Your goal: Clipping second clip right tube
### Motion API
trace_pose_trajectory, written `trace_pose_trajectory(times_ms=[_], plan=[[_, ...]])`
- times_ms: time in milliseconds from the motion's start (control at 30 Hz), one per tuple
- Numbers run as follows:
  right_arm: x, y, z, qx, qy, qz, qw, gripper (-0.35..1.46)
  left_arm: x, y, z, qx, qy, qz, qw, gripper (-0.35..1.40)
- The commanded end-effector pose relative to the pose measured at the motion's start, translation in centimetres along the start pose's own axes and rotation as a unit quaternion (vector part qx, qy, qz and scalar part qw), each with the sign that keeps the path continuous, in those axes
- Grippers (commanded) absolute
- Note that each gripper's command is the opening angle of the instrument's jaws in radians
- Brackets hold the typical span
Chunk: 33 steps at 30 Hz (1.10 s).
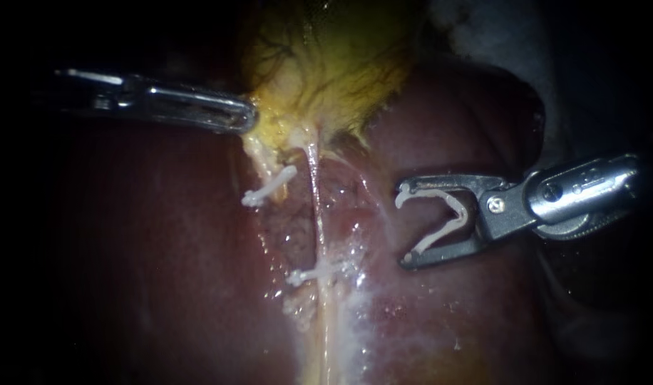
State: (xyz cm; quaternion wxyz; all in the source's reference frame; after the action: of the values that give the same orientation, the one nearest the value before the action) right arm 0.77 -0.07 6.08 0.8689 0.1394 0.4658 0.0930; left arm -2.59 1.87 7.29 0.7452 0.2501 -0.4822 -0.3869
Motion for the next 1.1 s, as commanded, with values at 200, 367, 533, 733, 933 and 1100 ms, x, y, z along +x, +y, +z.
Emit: trace_pose_trajectory(times_ms=[200,367,533,733,933,1100], plan=[[0.03,0.00,0.03,0.003,0.002,0.009,1.0000,0.59,-0.05,-0.06,-0.07,0.000,-0.004,0.003,1.0000,-0.35],[0.09,0.00,0.17,0.033,0.014,0.054,0.9979,0.57,-0.04,-0.06,-0.06,-0.001,-0.005,0.004,1.0000,-0.35],[0.11,0.02,0.30,0.069,0.045,0.113,0.9901,0.56,-0.02,-0.06,-0.05,-0.002,-0.005,0.004,1.0000,-0.35],[0.09,0.08,0.54,0.089,0.067,0.183,0.9769,0.55,-0.01,-0.07,-0.04,-0.002,-0.005,0.004,1.0000,-0.35],[-0.07,0.15,0.84,0.100,0.076,0.237,0.9634,0.55,-0.01,-0.07,-0.04,-0.002,-0.005,0.004,1.0000,-0.35],[-0.28,0.19,1.04,0.112,0.070,0.260,0.9566,0.55,0.00,-0.07,-0.04,-0.003,-0.005,0.004,1.0000,-0.35]])
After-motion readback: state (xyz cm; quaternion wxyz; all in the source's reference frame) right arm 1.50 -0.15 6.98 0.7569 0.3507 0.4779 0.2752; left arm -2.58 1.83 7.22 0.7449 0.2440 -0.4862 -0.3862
